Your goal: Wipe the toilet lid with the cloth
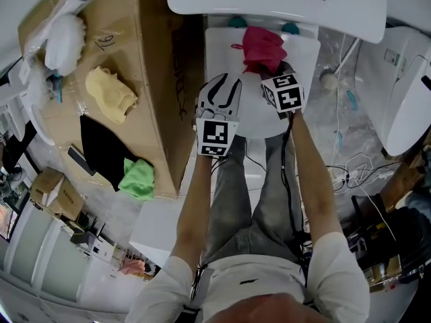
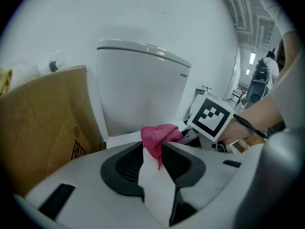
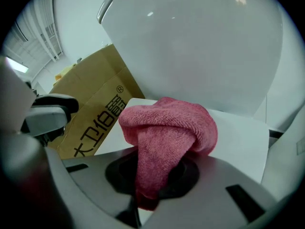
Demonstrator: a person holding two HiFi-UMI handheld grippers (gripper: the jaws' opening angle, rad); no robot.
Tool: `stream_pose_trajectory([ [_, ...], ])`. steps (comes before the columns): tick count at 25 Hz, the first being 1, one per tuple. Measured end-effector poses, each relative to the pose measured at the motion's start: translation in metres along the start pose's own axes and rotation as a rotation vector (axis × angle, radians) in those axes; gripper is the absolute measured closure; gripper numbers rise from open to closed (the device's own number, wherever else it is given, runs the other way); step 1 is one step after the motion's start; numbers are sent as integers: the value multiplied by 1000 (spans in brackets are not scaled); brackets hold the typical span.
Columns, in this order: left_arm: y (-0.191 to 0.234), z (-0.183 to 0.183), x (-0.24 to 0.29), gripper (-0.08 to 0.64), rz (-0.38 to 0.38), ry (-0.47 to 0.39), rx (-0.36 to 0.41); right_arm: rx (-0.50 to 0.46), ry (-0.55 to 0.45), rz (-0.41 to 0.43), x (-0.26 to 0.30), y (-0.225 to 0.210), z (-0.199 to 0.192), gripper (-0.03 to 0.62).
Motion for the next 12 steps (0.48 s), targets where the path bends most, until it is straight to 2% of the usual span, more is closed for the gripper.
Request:
stream_pose_trajectory([
  [12, -19, 9, 20, 425, -63, 26, 53, 78, -7, -87, -18, -49, -20, 528],
])
Point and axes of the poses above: the fingertips, and each gripper's own axes: x forward along the fingers, y to its left, z out of its top, the point moved 6 cm from there along -x, backward along the fingers, and after that the axes turned 12 degrees about -z, right-handed, at the moved point
